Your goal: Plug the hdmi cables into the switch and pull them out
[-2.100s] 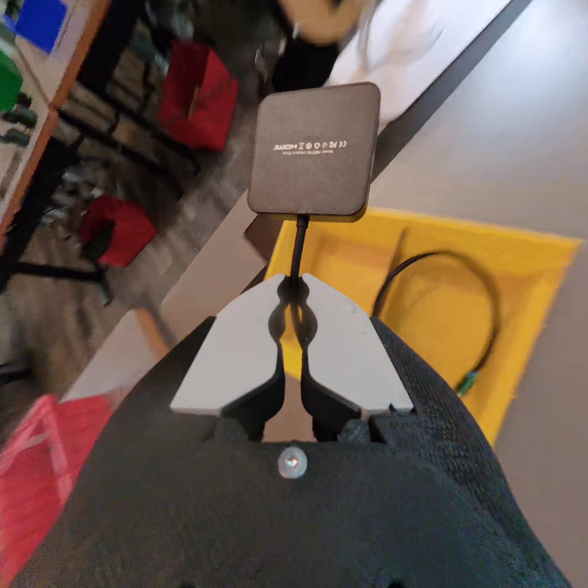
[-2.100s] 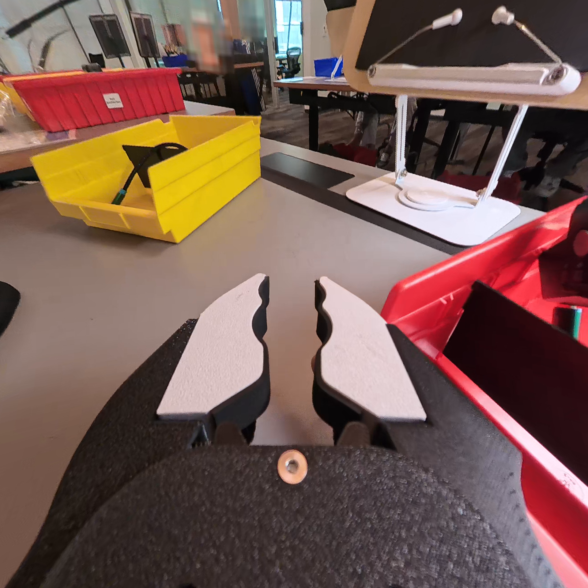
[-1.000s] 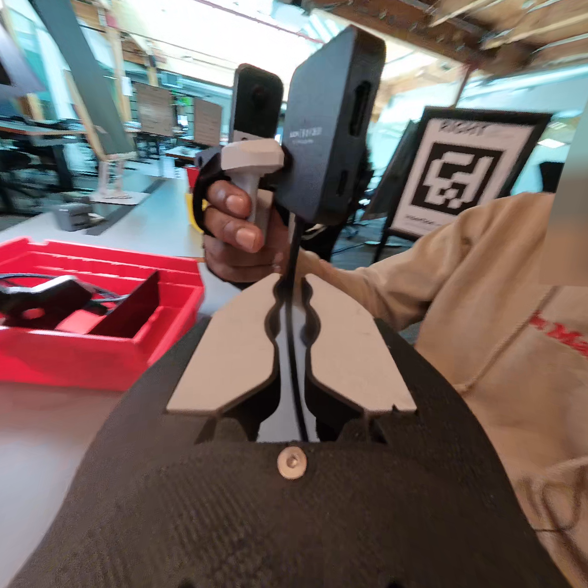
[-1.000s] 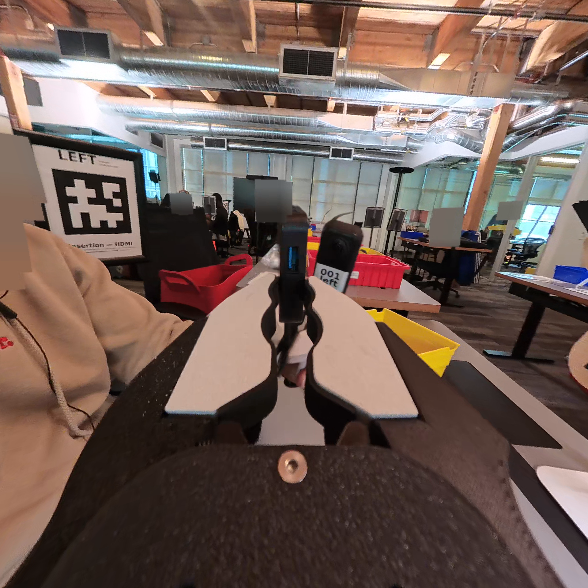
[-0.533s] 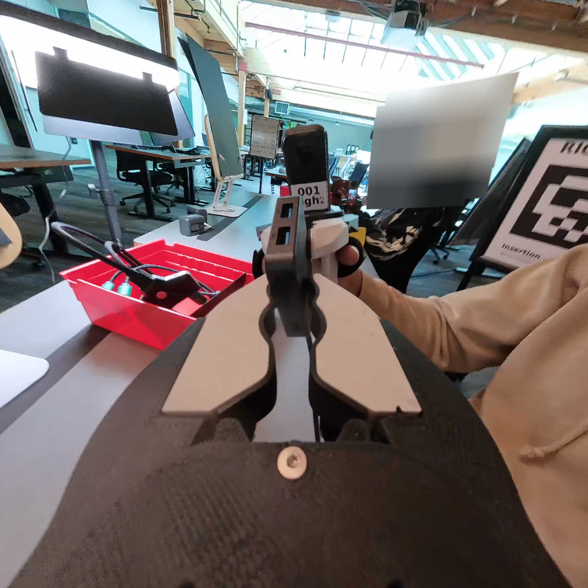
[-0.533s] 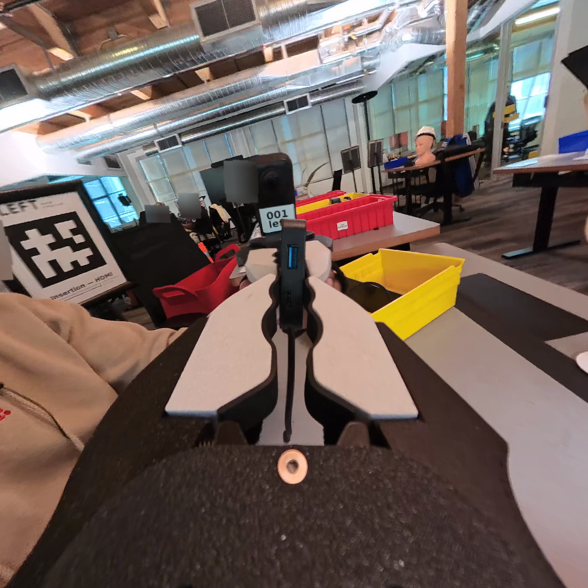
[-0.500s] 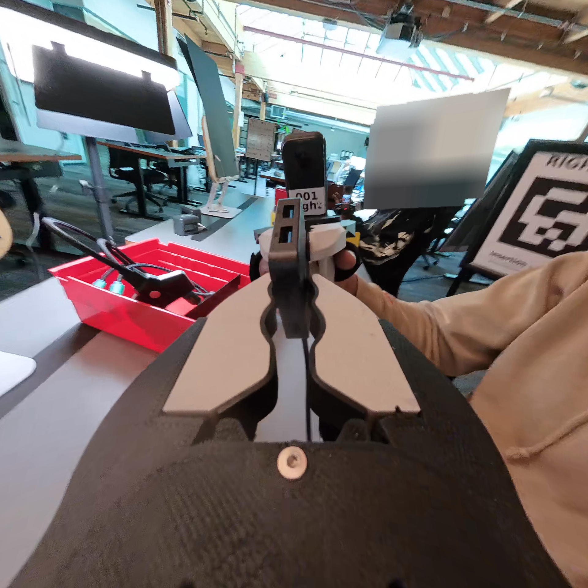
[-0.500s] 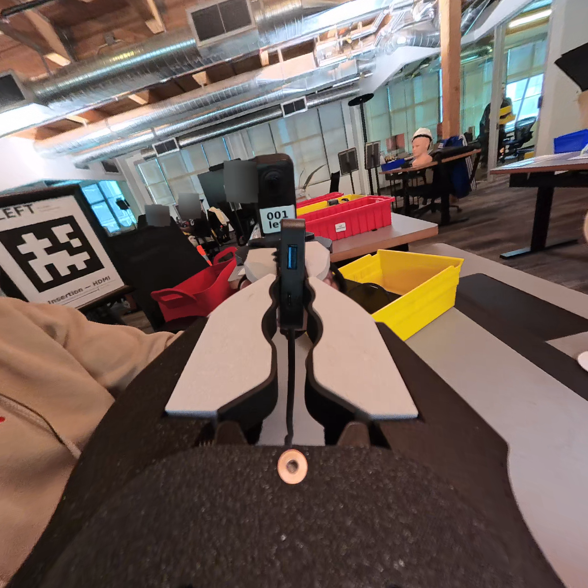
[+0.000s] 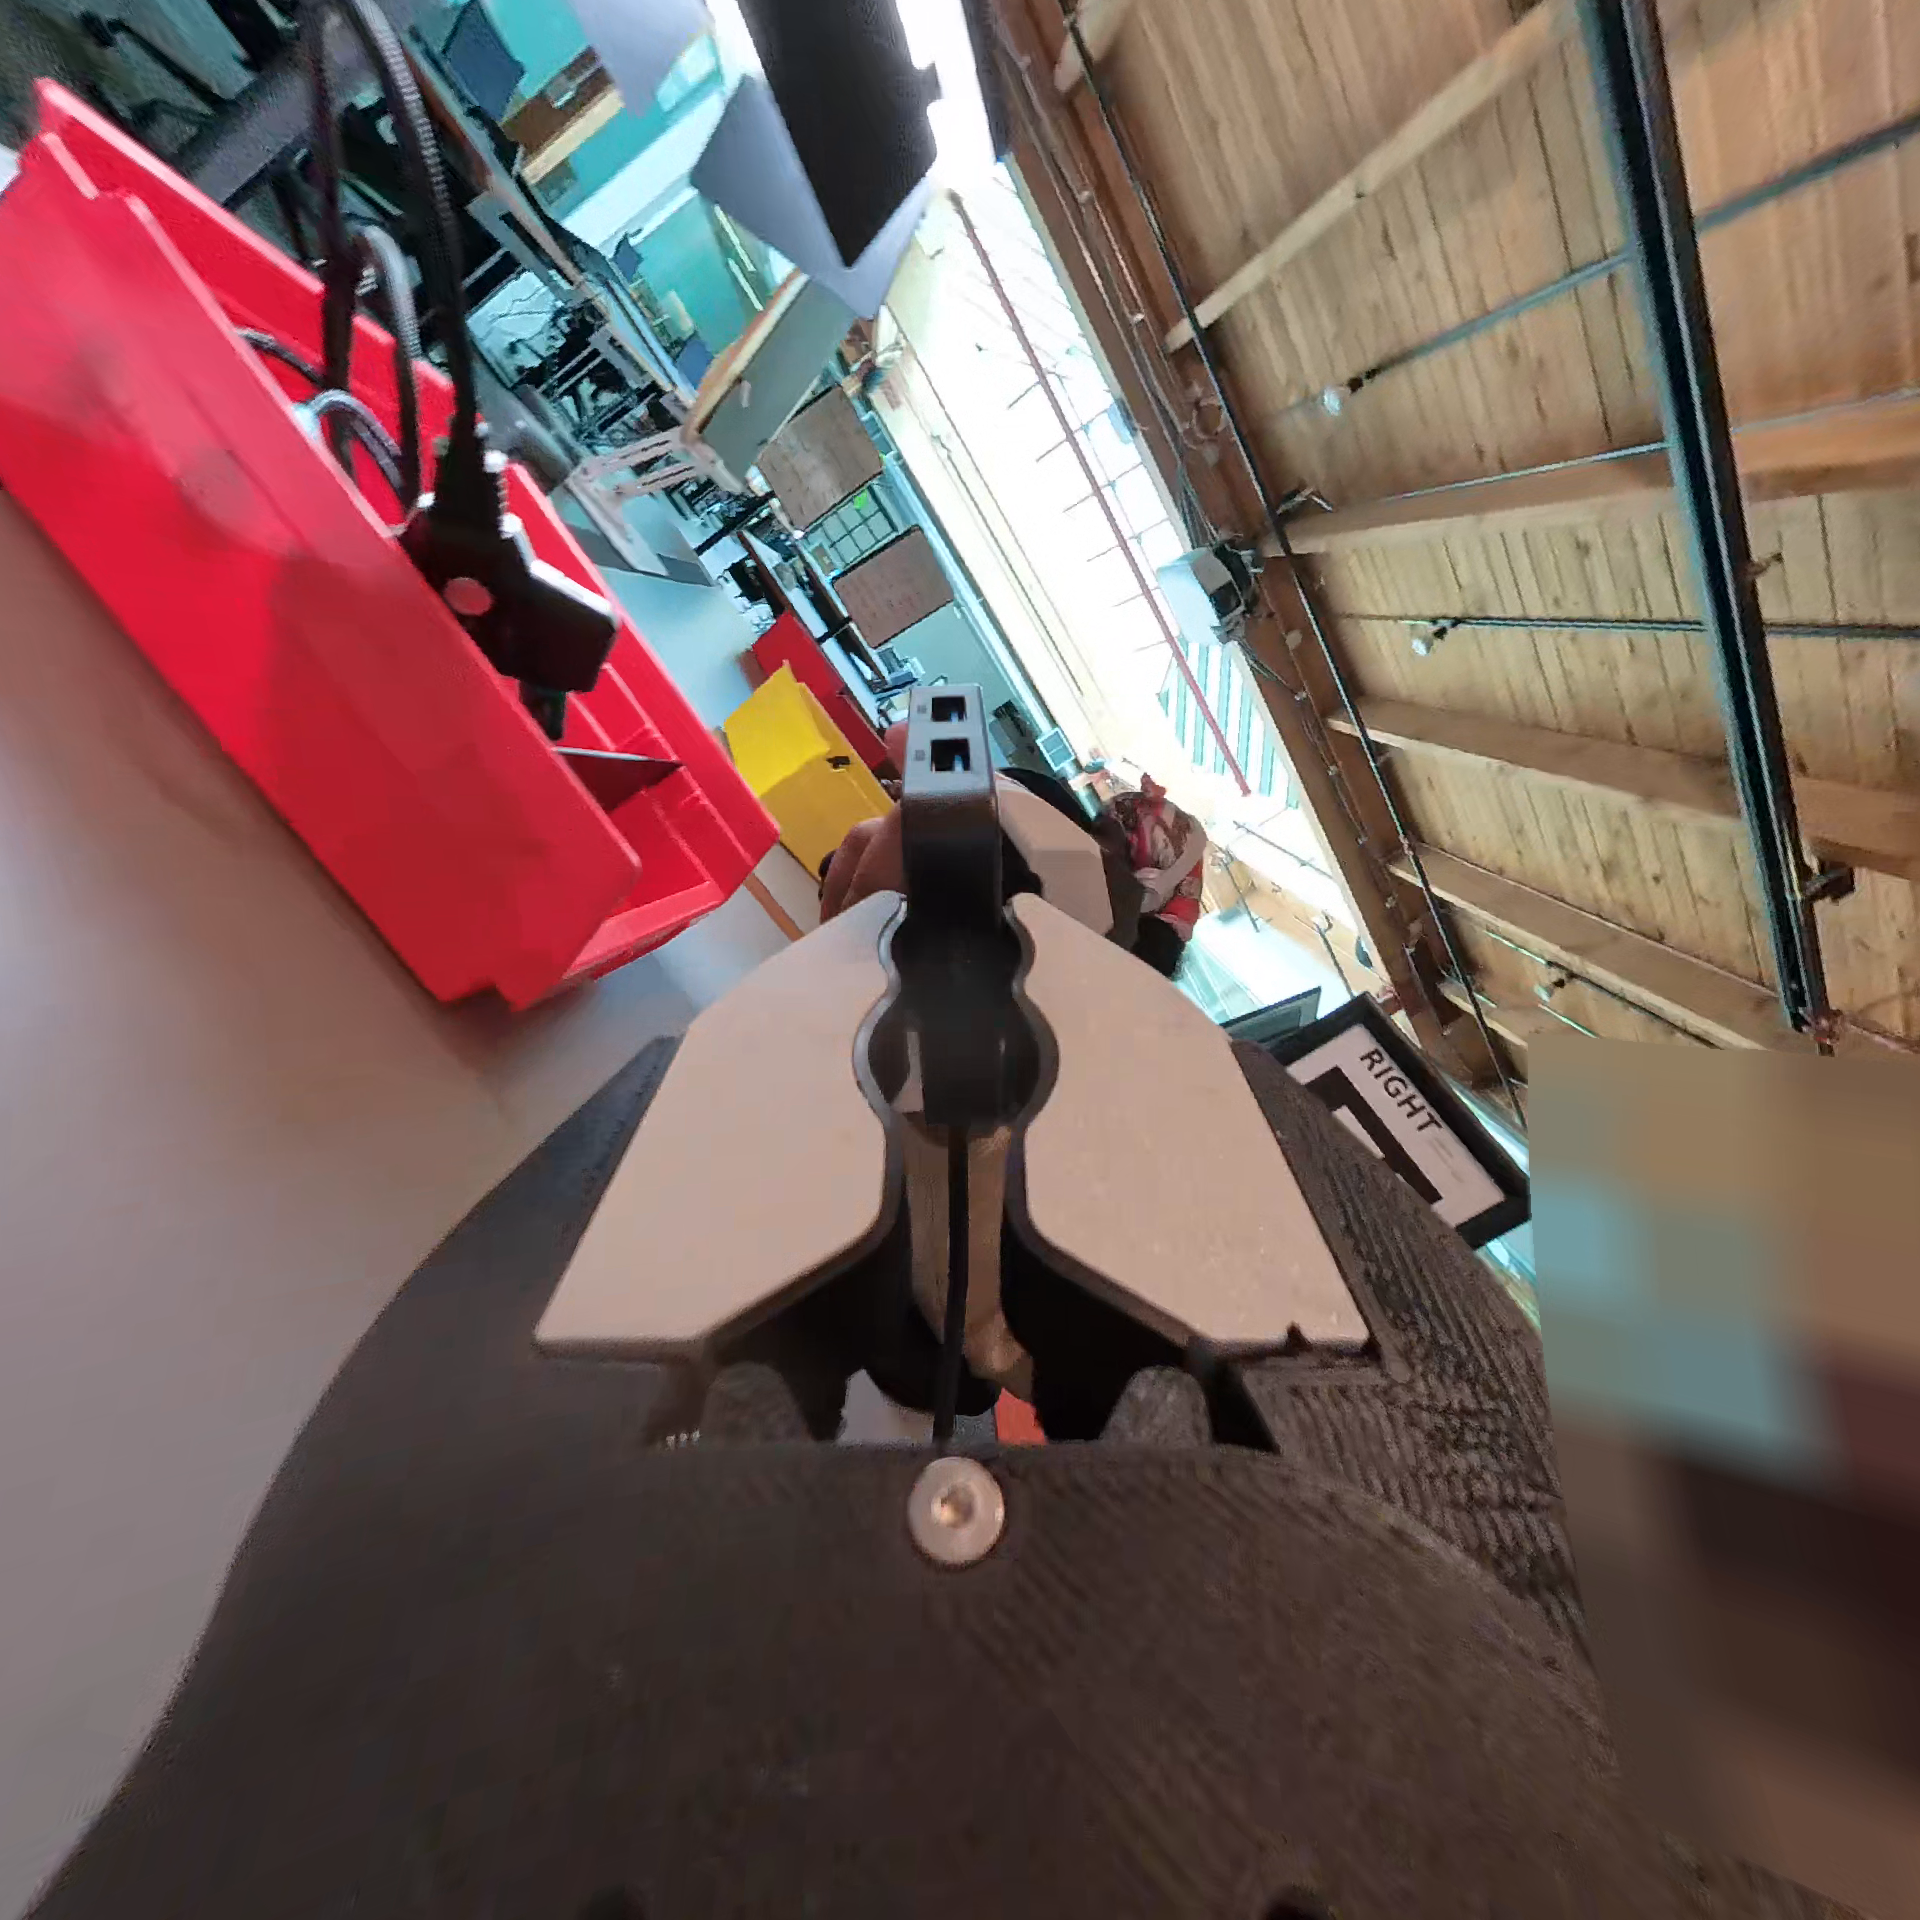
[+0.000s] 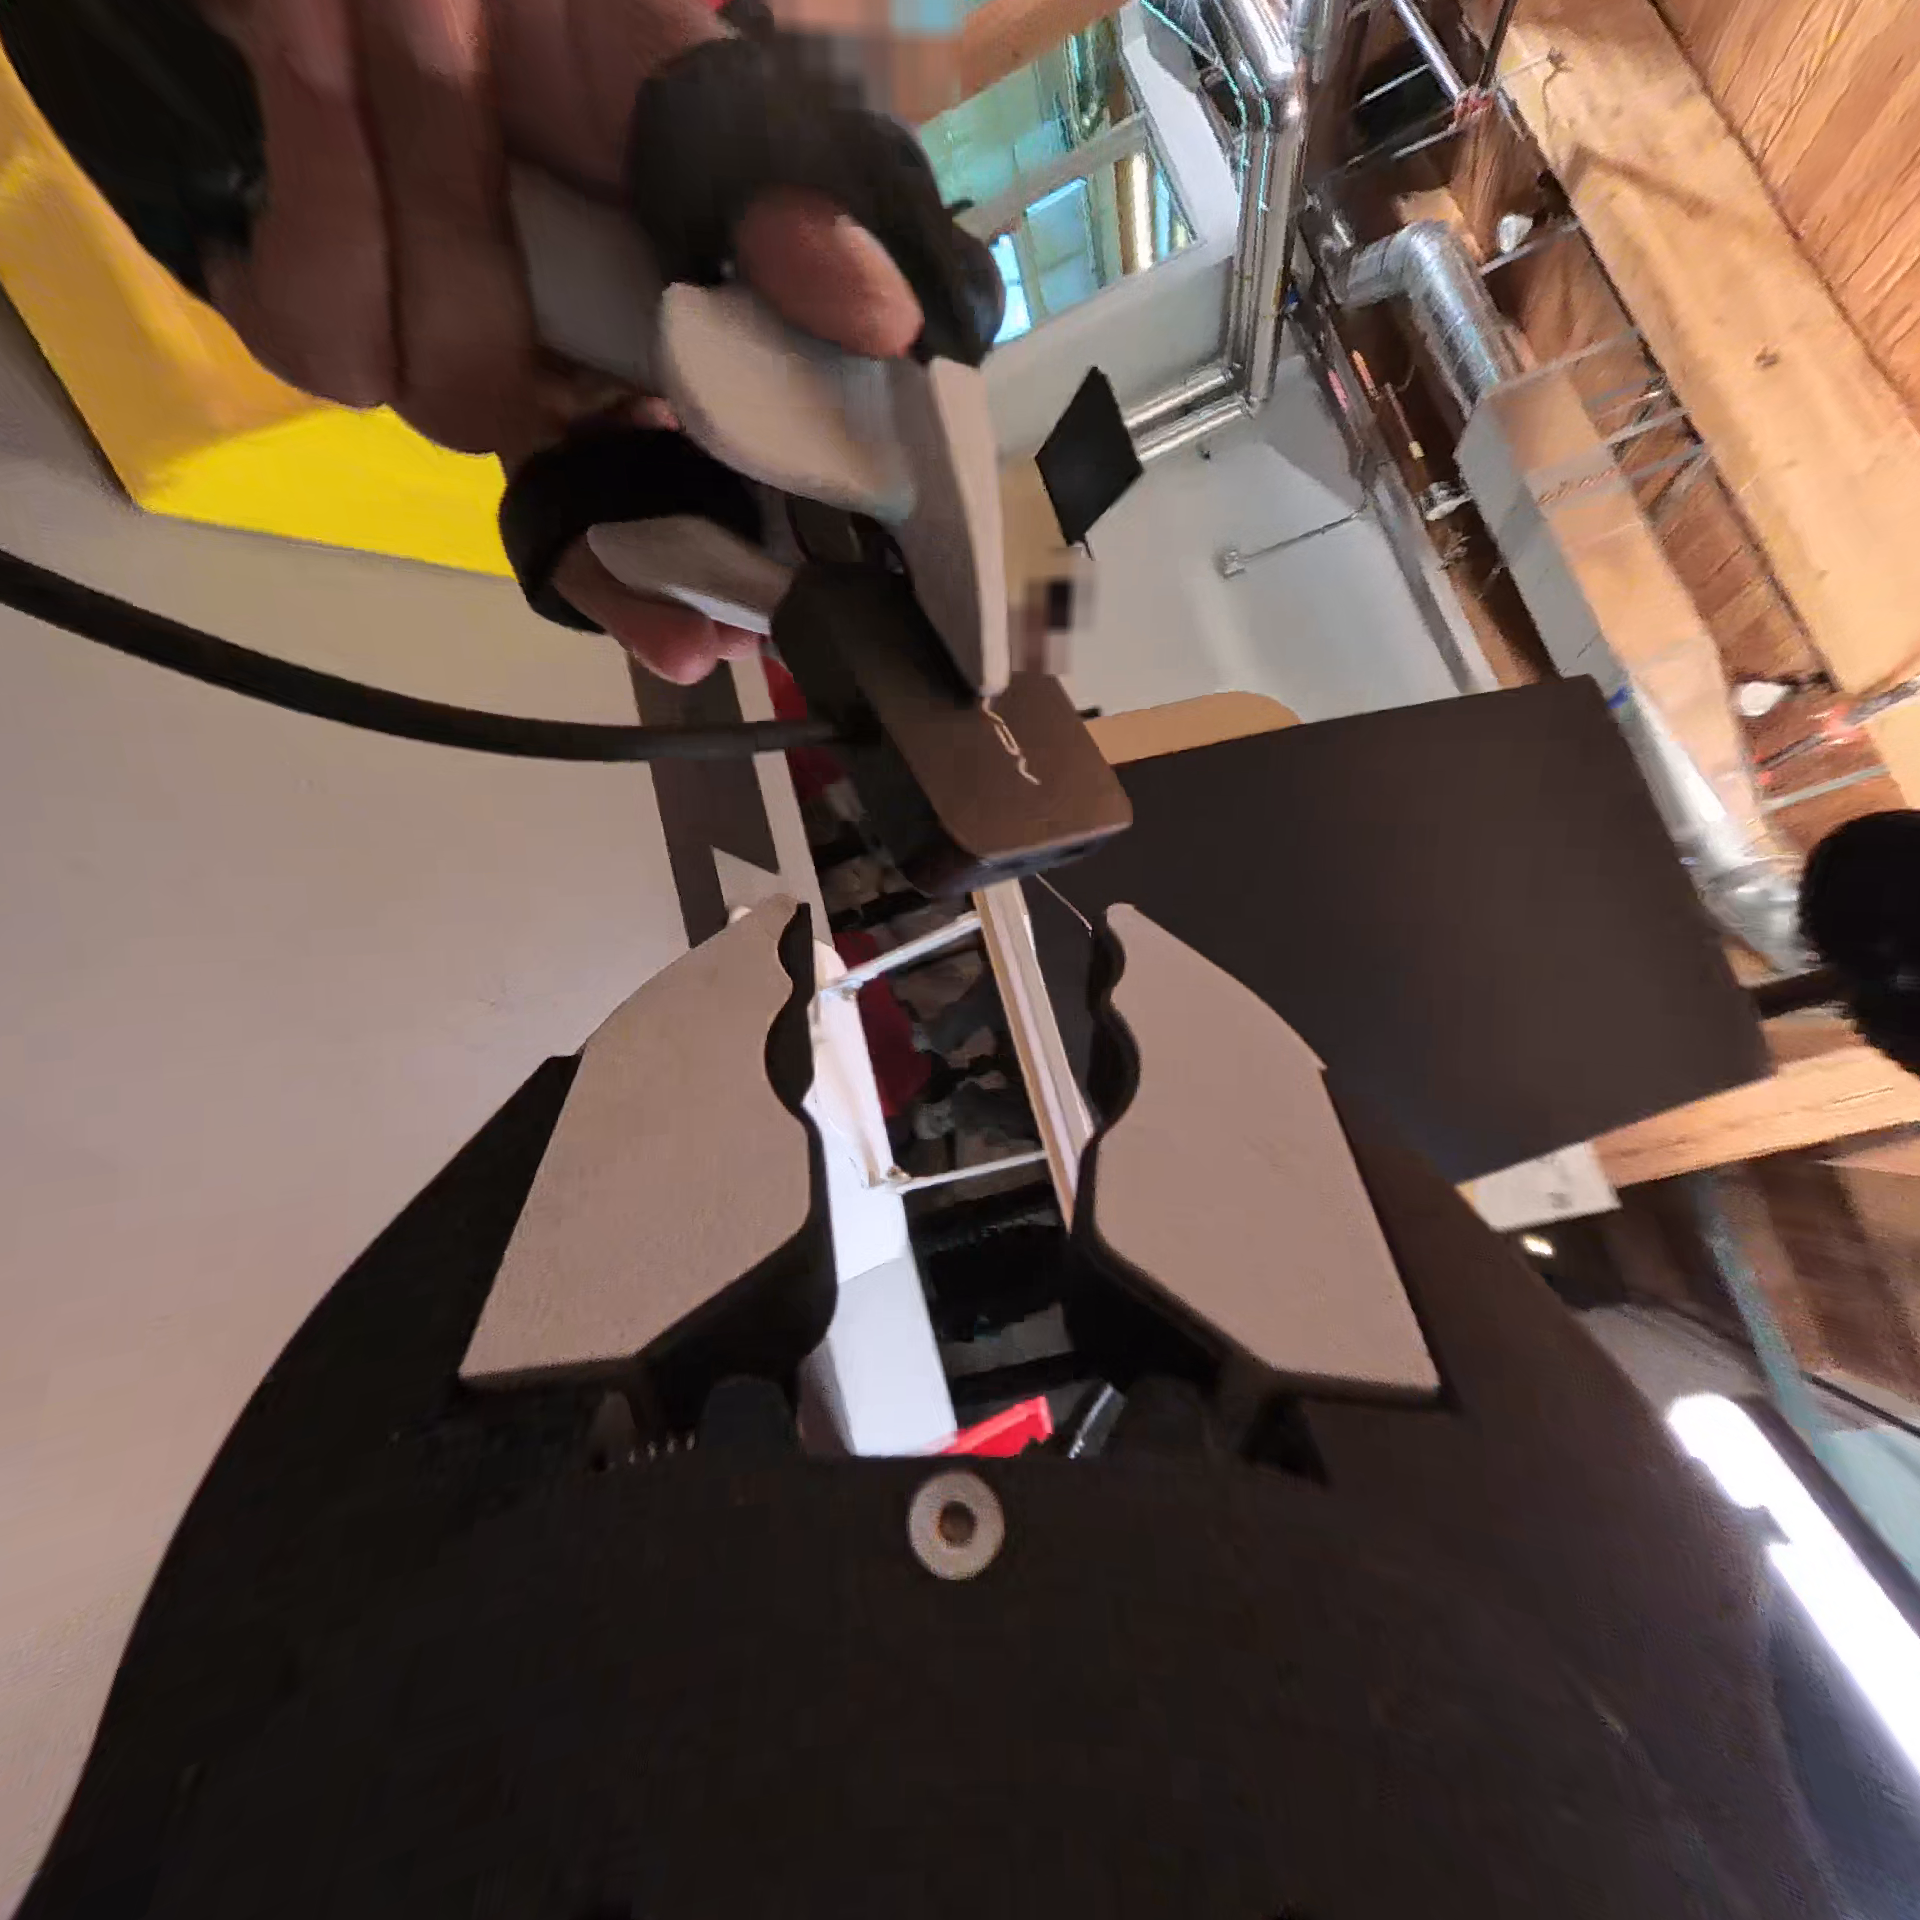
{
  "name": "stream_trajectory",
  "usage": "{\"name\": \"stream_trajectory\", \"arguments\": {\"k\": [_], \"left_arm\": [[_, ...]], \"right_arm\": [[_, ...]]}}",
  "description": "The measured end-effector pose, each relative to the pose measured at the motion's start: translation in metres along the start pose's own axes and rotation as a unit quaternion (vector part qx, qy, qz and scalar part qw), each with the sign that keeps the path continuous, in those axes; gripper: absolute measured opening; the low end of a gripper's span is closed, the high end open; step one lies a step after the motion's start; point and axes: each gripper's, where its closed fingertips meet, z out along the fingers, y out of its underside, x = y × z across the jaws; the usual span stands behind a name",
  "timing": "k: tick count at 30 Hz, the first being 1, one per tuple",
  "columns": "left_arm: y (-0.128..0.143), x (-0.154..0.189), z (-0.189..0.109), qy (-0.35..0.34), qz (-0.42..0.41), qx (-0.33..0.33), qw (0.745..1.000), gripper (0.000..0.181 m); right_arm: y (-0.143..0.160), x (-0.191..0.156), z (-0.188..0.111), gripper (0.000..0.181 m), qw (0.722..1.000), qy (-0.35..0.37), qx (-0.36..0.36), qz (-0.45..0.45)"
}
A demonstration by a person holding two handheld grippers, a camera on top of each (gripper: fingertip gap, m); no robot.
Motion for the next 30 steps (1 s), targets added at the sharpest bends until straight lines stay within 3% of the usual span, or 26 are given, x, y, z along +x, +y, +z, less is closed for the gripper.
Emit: {"name": "stream_trajectory", "arguments": {"k": [3, 6, 9, 12, 14, 16, 20, 22, 26, 29, 30], "left_arm": [[0.006, -0.019, 0.003, -0.016, -0.024, -0.004, 1.000, 0.014], [0.018, -0.032, 0.013, -0.019, -0.044, -0.020, 0.999, 0.014], [0.024, -0.039, 0.021, -0.029, -0.044, -0.023, 0.998, 0.014], [0.018, -0.022, 0.019, -0.015, 0.044, -0.028, 0.999, 0.044], [0.012, -0.012, 0.013, -0.041, 0.144, -0.031, 0.988, 0.055], [0.009, -0.001, 0.006, -0.066, 0.233, -0.039, 0.969, 0.051], [0.008, 0.010, -0.002, -0.119, 0.358, -0.061, 0.924, 0.047], [0.016, 0.011, 0.001, -0.137, 0.404, -0.090, 0.900, 0.047], [0.057, 0.017, 0.018, -0.102, 0.466, -0.187, 0.859, 0.047], [0.079, 0.027, 0.027, -0.062, 0.481, -0.223, 0.845, 0.017], [0.079, 0.031, 0.028, -0.055, 0.485, -0.219, 0.845, 0.015]], "right_arm": [[0.003, -0.008, 0.011, 0.054, 0.996, 0.073, -0.006, -0.057], [0.006, -0.022, 0.019, 0.052, 0.992, 0.086, -0.016, -0.087], [0.017, -0.031, 0.020, 0.035, 0.988, 0.095, -0.034, -0.113], [0.021, -0.022, 0.014, 0.015, 0.995, 0.081, -0.028, -0.059], [0.023, -0.016, 0.011, 0.013, 0.999, 0.038, -0.014, 0.037], [0.020, -0.009, 0.004, 0.013, 0.987, -0.021, 0.016, 0.156], [0.004, -0.004, -0.018, 0.013, 0.921, -0.181, 0.072, 0.338], [-0.006, -0.013, -0.034, 0.013, 0.883, -0.268, 0.086, 0.376], [-0.025, -0.021, -0.056, 0.013, 0.831, -0.363, 0.115, 0.405], [-0.037, -0.027, -0.065, 0.013, 0.817, -0.398, 0.118, 0.401], [-0.039, -0.025, -0.065, 0.013, 0.818, -0.396, 0.120, 0.400]]}}
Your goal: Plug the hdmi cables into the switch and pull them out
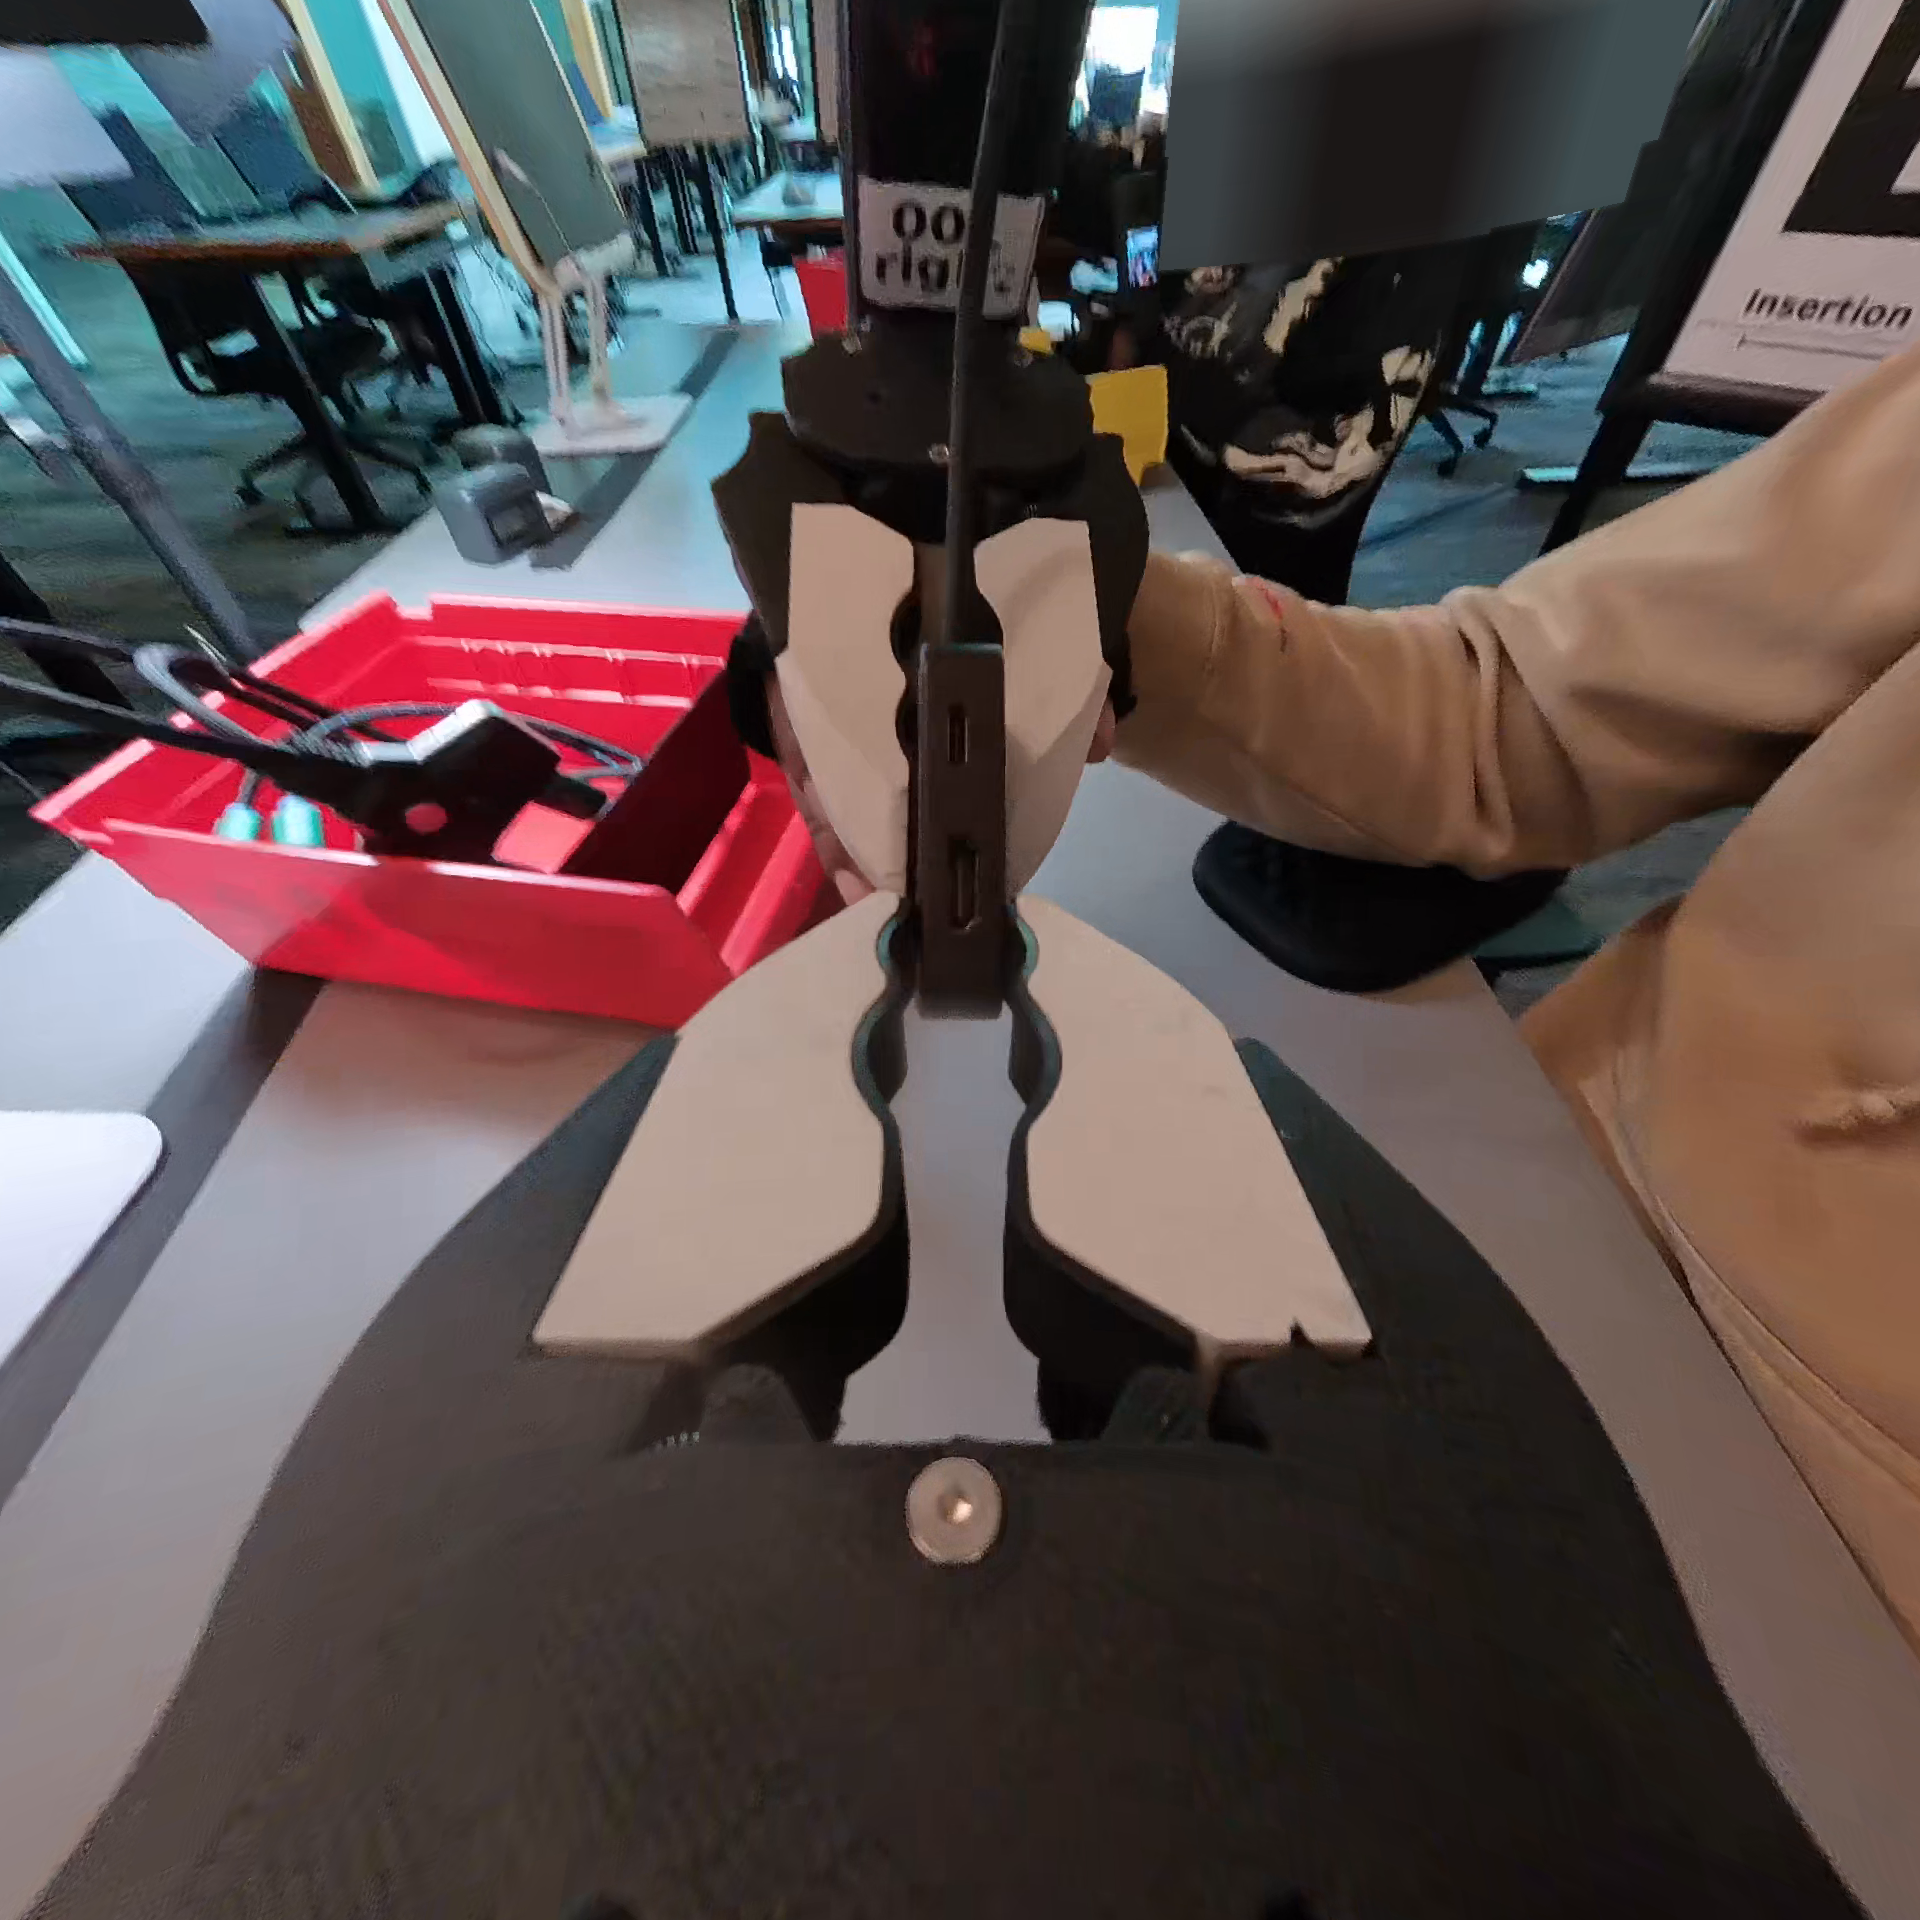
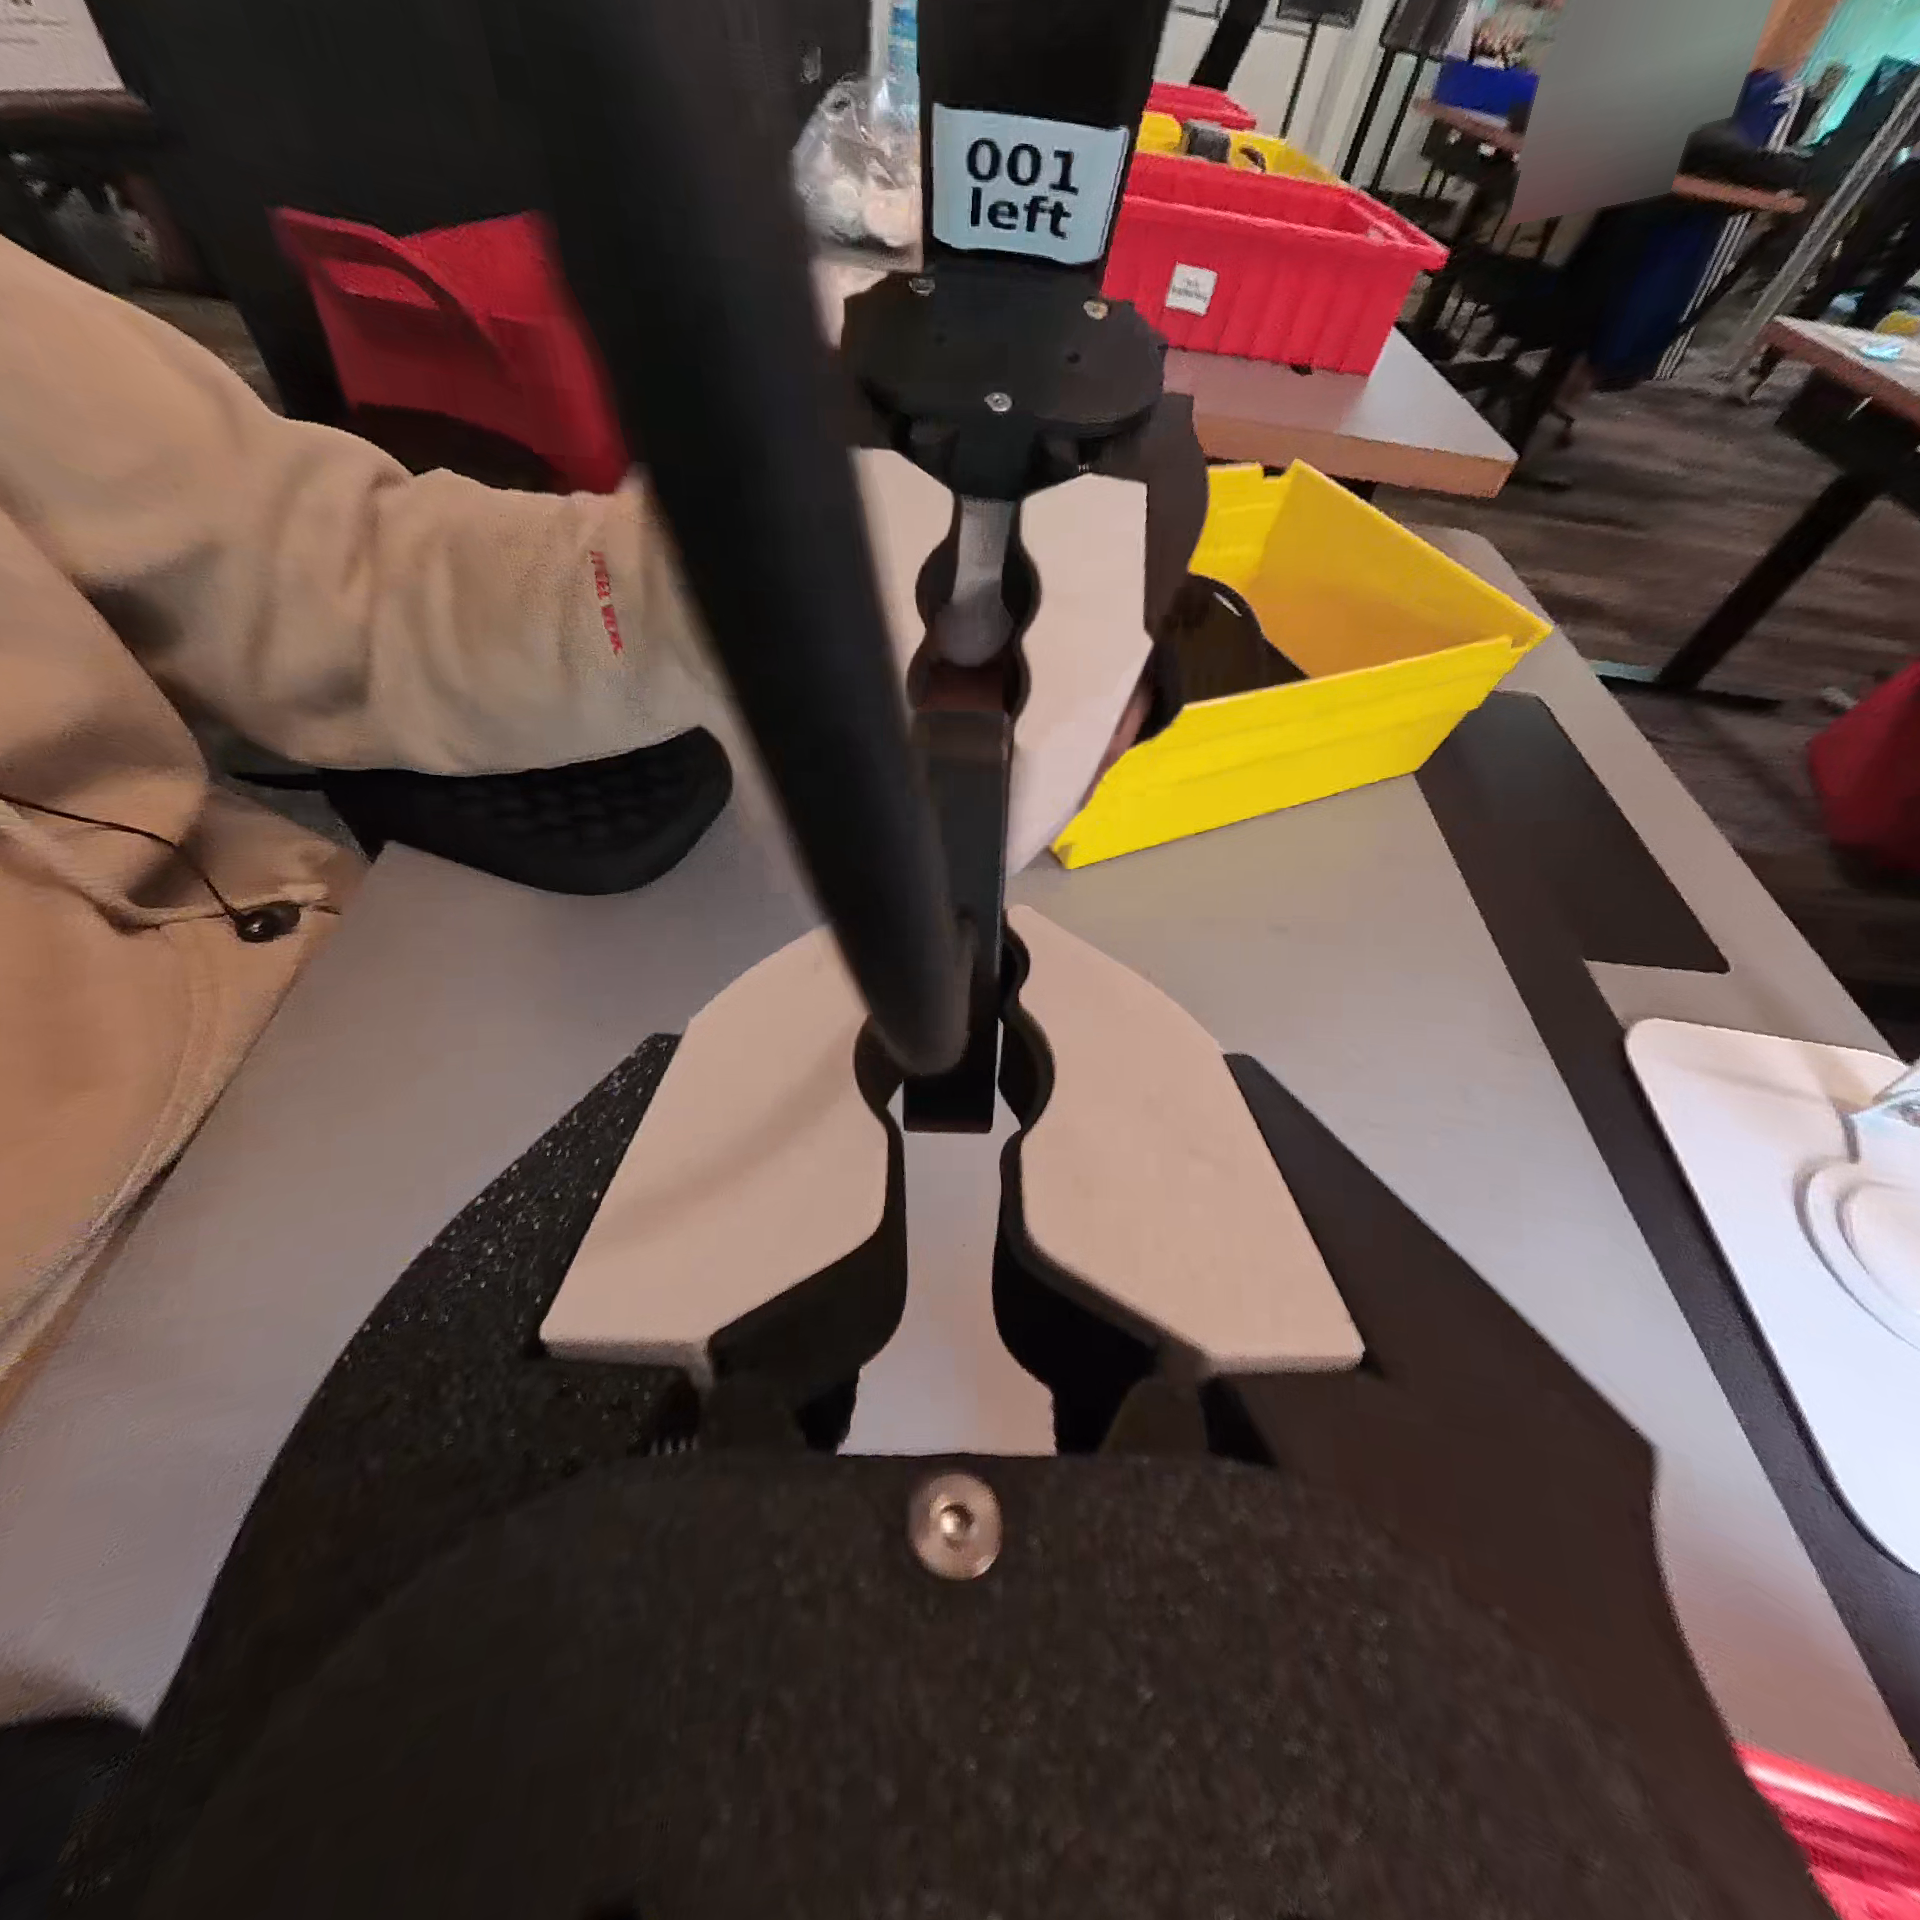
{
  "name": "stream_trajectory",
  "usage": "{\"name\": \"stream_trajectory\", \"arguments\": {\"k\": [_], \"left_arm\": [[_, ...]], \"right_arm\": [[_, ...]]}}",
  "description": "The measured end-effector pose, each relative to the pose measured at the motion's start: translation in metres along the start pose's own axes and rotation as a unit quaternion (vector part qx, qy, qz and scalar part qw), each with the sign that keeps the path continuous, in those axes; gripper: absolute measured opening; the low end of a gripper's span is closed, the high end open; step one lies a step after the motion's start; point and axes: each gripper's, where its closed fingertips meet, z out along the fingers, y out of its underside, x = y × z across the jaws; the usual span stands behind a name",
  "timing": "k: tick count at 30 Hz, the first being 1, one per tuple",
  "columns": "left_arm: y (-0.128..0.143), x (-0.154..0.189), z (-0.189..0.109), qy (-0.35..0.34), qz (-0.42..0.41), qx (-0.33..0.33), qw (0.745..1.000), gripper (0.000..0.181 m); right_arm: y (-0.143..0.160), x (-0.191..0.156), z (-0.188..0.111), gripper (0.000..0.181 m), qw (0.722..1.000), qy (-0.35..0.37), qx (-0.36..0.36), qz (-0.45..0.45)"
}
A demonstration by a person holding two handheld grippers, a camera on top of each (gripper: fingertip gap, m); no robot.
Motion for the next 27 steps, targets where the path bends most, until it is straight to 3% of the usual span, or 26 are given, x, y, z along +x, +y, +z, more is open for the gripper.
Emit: {"name": "stream_trajectory", "arguments": {"k": [7, 14, 21, 25, 27], "left_arm": [[-0.053, 0.003, -0.020, 0.030, -0.035, 0.201, 0.979, 0.015], [-0.077, -0.009, -0.046, 0.019, -0.065, 0.359, 0.931, 0.015], [-0.072, -0.010, -0.043, 0.022, -0.065, 0.368, 0.927, 0.014], [-0.064, -0.008, -0.035, 0.022, -0.057, 0.294, 0.954, 0.018], [-0.059, -0.014, -0.040, -0.004, -0.043, 0.261, 0.964, 0.023]], "right_arm": [[-0.063, -0.003, -0.015, 0.019, 0.978, -0.004, 0.207, 0.022], [-0.081, 0.015, -0.011, 0.020, 0.950, 0.056, 0.300, 0.071], [-0.085, 0.018, -0.005, 0.013, 0.943, 0.084, 0.311, 0.085], [-0.081, 0.012, -0.010, 0.013, 0.963, 0.115, 0.243, -0.010], [-0.078, 0.013, -0.013, 0.013, 0.963, 0.164, 0.195, -0.090]]}}
